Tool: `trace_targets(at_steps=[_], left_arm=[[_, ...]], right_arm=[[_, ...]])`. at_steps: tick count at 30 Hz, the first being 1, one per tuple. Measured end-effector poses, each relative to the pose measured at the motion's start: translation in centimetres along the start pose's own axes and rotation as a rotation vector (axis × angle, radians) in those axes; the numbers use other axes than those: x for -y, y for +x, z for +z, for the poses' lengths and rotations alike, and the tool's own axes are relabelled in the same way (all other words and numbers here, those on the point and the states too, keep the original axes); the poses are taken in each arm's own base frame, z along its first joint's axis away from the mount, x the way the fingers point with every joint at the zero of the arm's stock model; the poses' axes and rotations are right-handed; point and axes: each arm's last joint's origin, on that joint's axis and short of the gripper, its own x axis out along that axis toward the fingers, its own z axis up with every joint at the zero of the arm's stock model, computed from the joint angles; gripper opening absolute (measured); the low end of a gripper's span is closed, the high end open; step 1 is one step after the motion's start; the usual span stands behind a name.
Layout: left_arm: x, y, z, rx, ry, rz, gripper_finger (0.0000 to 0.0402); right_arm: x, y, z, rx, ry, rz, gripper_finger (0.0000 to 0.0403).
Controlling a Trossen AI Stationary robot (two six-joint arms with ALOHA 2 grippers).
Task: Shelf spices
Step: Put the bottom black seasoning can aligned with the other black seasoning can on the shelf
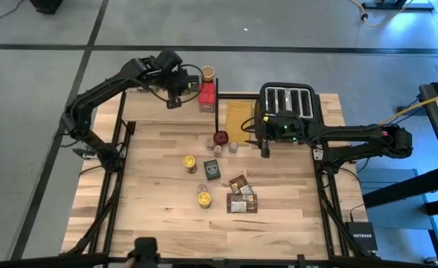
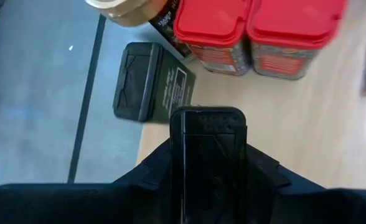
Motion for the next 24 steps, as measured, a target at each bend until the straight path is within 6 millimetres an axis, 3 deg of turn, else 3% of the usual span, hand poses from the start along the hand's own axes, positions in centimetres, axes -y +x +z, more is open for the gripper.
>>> trace_targets(at_steps=[4, 12, 24], left_arm=[[-0.2, 1.9, 0.4, -0.013, 0.007, -0.021, 0.0113], [-0.2, 3.6, 0.9, -0.011, -0.024, -0.036, 0.0122], [0.2, 3.9, 1.6, 0.013, -0.008, -0.031, 0.0171]], right_arm=[[0.0, 0.0, 0.0, 0.0, 0.0, 0.0, 0.0241], [0.0, 0.0, 0.0, 0.0, -0.001, 0.0, 0.0241], [-0.3, 0.0, -0.9, -0.025, 0.004, 0.008, 0.0241]])
